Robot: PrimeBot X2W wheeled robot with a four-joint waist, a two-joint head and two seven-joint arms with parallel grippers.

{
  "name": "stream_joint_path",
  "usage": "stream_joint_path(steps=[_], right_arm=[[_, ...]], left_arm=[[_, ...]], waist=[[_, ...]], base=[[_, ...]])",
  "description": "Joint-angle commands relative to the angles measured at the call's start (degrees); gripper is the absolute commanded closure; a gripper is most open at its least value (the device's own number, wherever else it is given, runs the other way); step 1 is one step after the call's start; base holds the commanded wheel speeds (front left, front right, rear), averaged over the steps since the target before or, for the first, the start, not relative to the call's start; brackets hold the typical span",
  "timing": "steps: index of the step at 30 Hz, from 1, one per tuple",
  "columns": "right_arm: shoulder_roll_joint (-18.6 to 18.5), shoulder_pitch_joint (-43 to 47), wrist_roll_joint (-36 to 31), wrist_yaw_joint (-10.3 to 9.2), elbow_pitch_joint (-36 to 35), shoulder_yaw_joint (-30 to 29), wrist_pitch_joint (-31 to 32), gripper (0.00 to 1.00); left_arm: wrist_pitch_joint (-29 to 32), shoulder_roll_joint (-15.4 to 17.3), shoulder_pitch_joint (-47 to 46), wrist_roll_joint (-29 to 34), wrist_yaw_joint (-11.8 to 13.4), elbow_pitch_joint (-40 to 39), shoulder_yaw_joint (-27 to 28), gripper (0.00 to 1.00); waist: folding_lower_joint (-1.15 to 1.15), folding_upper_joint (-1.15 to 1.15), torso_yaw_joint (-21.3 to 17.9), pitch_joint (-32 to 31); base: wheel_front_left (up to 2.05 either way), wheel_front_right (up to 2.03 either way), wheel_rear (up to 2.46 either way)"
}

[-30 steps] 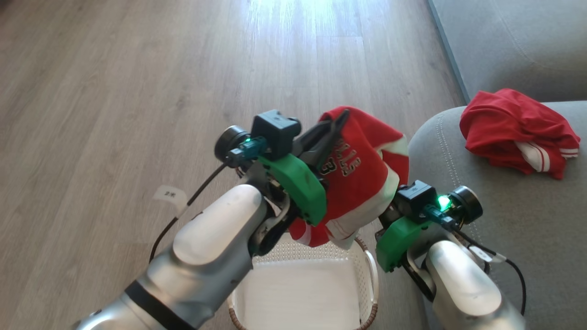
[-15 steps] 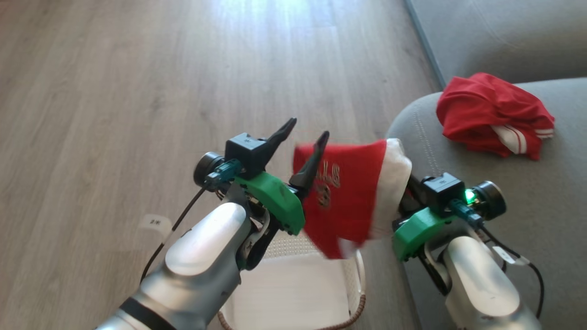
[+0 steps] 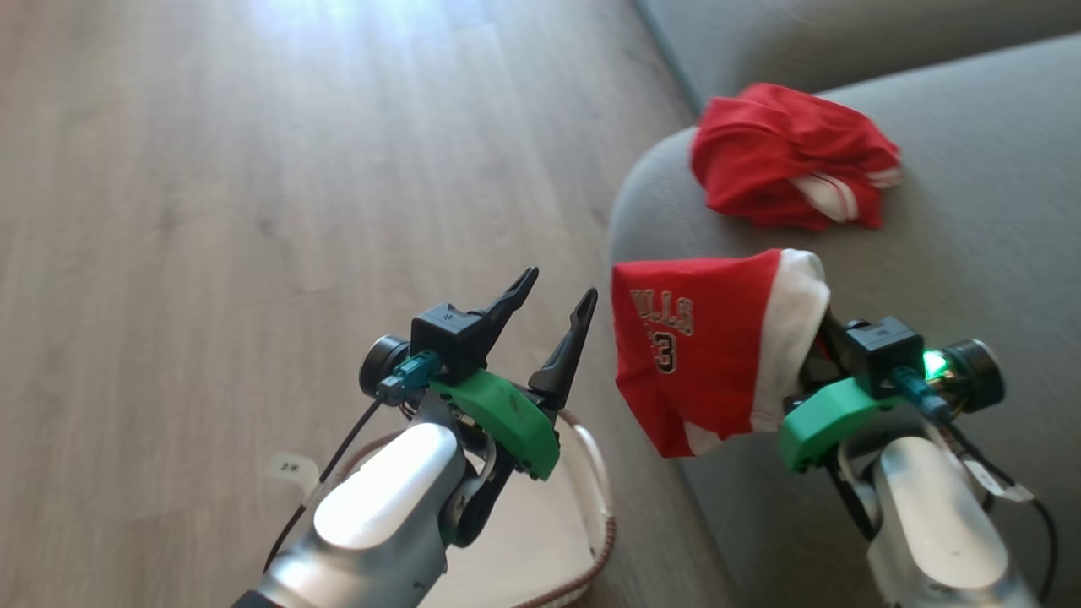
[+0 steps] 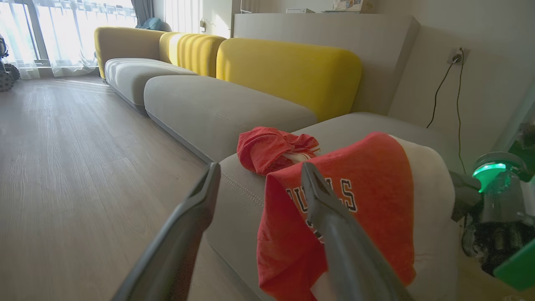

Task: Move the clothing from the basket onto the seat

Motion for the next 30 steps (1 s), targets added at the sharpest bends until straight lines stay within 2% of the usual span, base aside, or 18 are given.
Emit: stream_joint_path(steps=[1, 9, 17, 23, 30], right_arm=[[-0.7, -1.9, -0.4, -0.02, -2.5, 0.5, -0.4, 1.0], [-2.0, -2.5, -0.4, -0.02, -3.4, -1.4, -0.4, 1.0], [-2.9, -5.2, 0.1, -0.02, -3.4, -1.2, -0.4, 1.0], [-4.8, -11.9, 1.1, -0.02, -2.0, -1.1, 0.5, 1.0], [-8.8, -24.1, 3.2, -0.02, 3.2, 0.5, 3.9, 1.0]], left_arm=[[-0.8, 0.4, -1.8, 0.0, 0.2, -1.1, 1.6, 0.0], [-1.8, 0.1, -1.7, 0.9, 0.6, -1.1, 0.7, 0.0], [-2.1, 0.0, -2.2, 1.6, 0.9, -0.7, -0.2, 0.0], [-2.2, -0.1, -3.5, 2.1, 1.0, -1.0, -0.8, 0.0], [-2.1, 0.5, -5.4, 3.1, 1.6, -2.8, -1.1, 0.0]], waist=[[0.0, 0.0, -3.5, 1.2], [0.0, 0.0, -10.7, 3.7], [0.0, 0.0, -14.3, 6.0], [0.0, 0.0, -13.1, 8.7], [0.0, 0.0, -8.1, 13.2]], base=[[0.0, 0.0, 0.0], [0.0, 0.0, 0.0], [0.0, 0.0, 0.0], [0.0, 0.0, 0.0], [0.0, 0.0, 0.0]])
